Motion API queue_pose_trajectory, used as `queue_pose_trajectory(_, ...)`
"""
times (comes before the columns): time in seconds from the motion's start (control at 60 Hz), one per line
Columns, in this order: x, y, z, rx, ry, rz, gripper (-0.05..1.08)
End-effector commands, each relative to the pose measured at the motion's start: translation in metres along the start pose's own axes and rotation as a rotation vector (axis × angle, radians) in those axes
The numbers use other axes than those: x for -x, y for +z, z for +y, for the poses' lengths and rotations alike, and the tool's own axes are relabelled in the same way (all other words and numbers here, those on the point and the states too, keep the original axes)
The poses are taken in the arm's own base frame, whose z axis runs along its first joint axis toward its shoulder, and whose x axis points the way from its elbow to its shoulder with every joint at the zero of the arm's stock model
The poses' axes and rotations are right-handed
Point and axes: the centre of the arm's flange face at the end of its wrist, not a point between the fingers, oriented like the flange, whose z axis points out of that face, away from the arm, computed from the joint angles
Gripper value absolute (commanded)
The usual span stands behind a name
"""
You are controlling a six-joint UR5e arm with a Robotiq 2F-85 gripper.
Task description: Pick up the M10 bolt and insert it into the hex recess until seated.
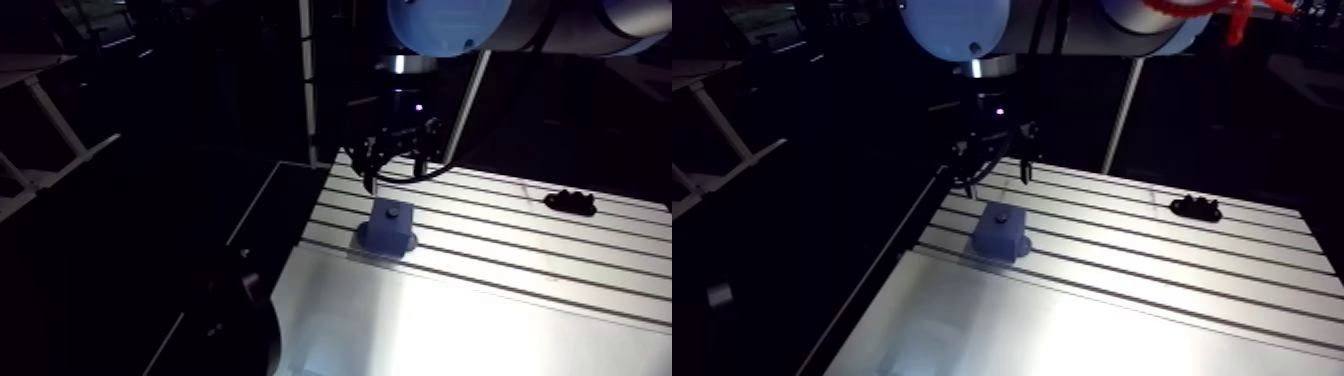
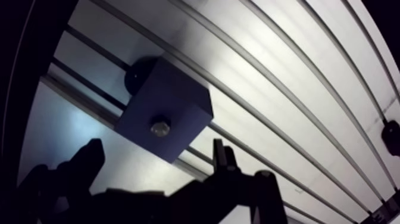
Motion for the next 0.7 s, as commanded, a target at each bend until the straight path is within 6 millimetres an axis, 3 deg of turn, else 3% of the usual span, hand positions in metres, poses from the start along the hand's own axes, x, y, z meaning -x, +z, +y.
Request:
queue_pose_trajectory(0.017, 0.001, -0.003, -0.001, 0.0, 0.008, 0.004, 0.0)
queue_pose_trajectory(0.267, 0.003, -0.008, 0.0, 0.0, 0.092, 0.009, 0.01)
queue_pose_trajectory(0.35, 0.005, -0.002, -0.002, -0.004, 0.099, -0.005, 0.03)
queue_pose_trajectory(0.45, 0.007, 0.006, -0.004, -0.008, 0.1, -0.016, 0.14)
queue_pose_trajectory(0.483, 0.008, 0.01, -0.005, -0.015, 0.106, -0.019, 0.24)
queue_pose_trajectory(0.7, 0.009, 0.019, -0.005, -0.012, 0.137, -0.027, 0.37)
